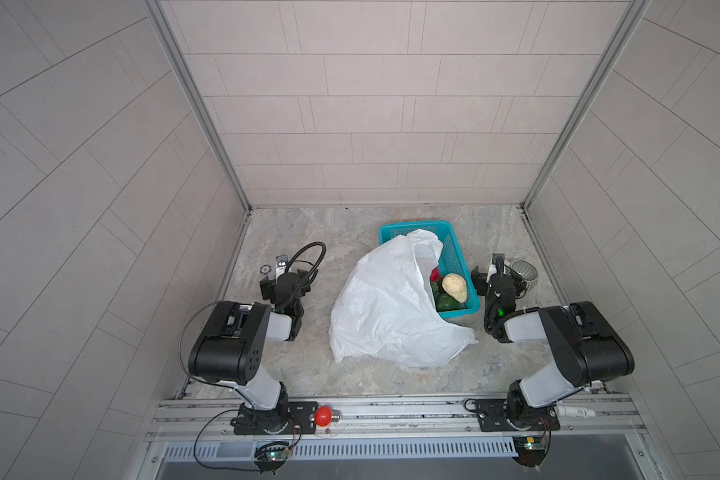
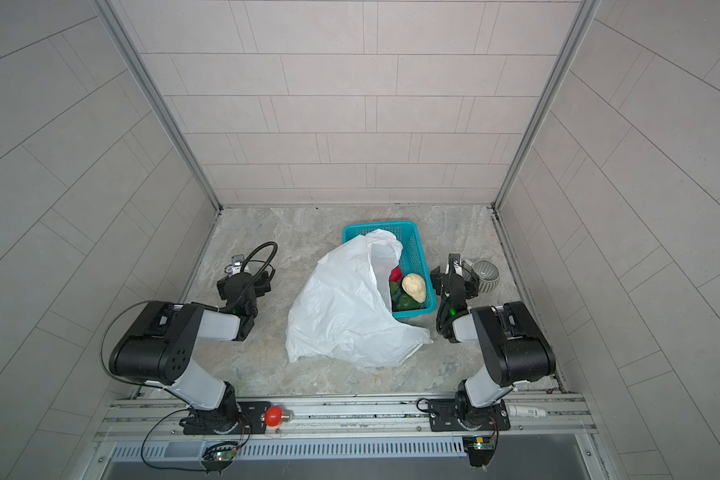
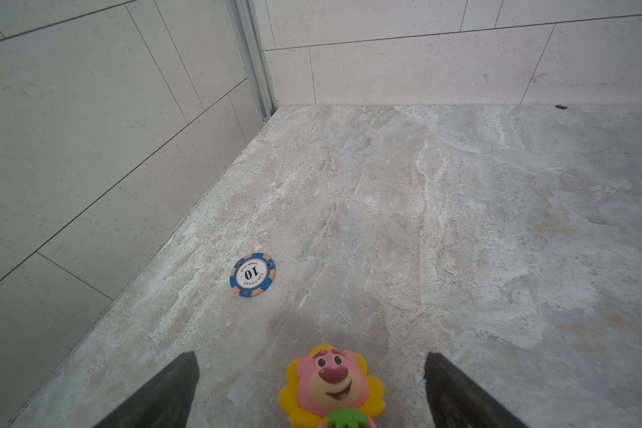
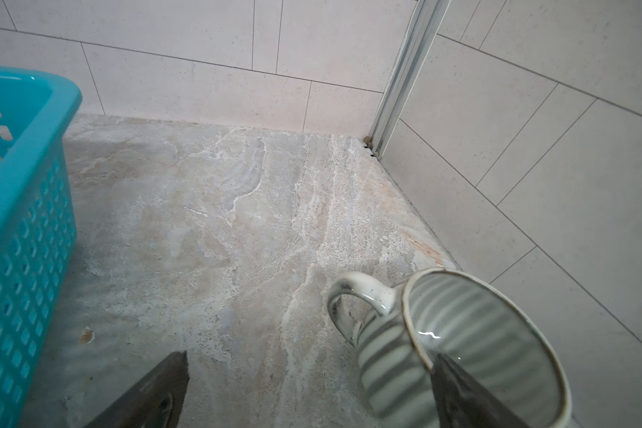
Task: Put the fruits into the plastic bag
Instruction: 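Reach the left gripper to the bag rim while the right moves over the basket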
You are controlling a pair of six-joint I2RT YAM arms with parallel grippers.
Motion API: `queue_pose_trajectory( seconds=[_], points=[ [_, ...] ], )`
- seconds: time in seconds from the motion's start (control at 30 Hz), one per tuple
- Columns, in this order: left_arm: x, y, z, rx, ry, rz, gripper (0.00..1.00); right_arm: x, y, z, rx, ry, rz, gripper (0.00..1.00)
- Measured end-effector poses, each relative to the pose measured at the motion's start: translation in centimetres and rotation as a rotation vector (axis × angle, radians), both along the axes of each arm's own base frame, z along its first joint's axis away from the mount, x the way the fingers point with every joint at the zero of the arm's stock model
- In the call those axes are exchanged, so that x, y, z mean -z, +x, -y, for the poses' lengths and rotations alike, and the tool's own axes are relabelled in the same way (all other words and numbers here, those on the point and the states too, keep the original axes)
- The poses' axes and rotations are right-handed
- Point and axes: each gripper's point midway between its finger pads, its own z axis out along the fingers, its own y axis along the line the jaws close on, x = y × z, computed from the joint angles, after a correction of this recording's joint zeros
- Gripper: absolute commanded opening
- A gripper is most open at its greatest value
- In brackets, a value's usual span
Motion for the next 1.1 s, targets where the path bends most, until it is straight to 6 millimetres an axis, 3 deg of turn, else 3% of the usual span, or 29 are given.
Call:
queue_pose_trajectory(
  seconds=[0.07, 0.2, 0.23, 0.3, 0.4, 0.5, 0.6, 0.7, 0.83, 0.93, 0.97, 1.1],
  points=[
    [0.0, 0.0, 0.1, 0.002, 0.003, -0.001, 1.00, -2.2, 0.7, -0.5, 0.017, 0.013, -0.020, 0.99],
    [-1.3, 0.7, 0.4, -0.014, 0.028, -0.068, 1.00, -11.7, 2.9, -1.6, 0.052, 0.141, 0.106, 0.97],
    [-2.8, 1.6, 0.6, -0.014, 0.030, -0.074, 1.00, -13.4, 2.7, -1.9, 0.055, 0.182, 0.138, 0.97],
    [-6.8, 3.4, 1.1, -0.014, 0.018, -0.021, 1.00, -14.8, 1.7, -2.6, 0.059, 0.252, 0.166, 0.97],
    [-11.7, 3.7, 2.1, -0.005, -0.006, 0.082, 1.00, -12.8, -0.3, -4.2, 0.047, 0.336, 0.117, 0.93],
    [-13.9, 2.2, 4.7, 0.016, 0.009, 0.110, 1.00, -8.6, -2.1, -5.4, 0.040, 0.372, -0.018, 0.90],
    [-15.0, 1.2, 9.7, 0.115, -0.001, 0.040, 1.00, -6.0, -3.6, -5.5, 0.056, 0.376, -0.133, 0.89],
    [-18.2, 0.2, 15.7, 0.243, -0.054, 0.009, 1.00, -4.8, -4.6, -5.3, 0.070, 0.361, -0.198, 0.89],
    [-22.7, -2.8, 24.8, 0.473, -0.137, -0.020, 1.00, -4.2, -5.5, -4.6, 0.095, 0.337, -0.238, 0.90],
    [-23.2, -5.0, 30.4, 0.631, -0.196, -0.104, 1.00, -4.7, -5.8, -4.1, 0.107, 0.336, -0.226, 0.89],
    [-22.8, -5.3, 31.4, 0.654, -0.208, -0.134, 1.00, -4.9, -5.9, -4.0, 0.109, 0.337, -0.222, 0.89],
    [-19.6, -5.9, 35.5, 0.701, -0.192, -0.289, 1.00, -5.1, -6.0, -4.0, 0.103, 0.342, -0.217, 0.90]
  ],
)
